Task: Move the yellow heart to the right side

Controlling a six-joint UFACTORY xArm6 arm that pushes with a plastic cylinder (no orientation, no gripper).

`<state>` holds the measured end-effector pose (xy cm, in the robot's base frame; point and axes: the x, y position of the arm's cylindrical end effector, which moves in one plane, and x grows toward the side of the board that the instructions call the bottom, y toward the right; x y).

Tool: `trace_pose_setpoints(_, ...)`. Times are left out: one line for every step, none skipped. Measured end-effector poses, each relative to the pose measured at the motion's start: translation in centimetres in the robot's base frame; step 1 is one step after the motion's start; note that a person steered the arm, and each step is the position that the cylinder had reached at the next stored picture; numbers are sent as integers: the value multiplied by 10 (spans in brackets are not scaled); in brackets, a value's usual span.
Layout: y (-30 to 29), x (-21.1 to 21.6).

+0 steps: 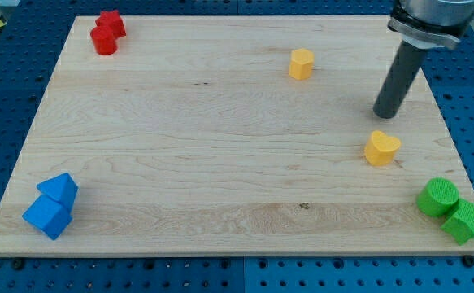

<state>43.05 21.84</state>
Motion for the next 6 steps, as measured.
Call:
trace_pose_setpoints(7,25)
trace_pose_setpoints(7,48)
trace_pose_setpoints(-1,50)
trace_pose_setpoints(-23,50)
trace_pose_setpoints(-36,50)
trace_pose_setpoints(-36,52)
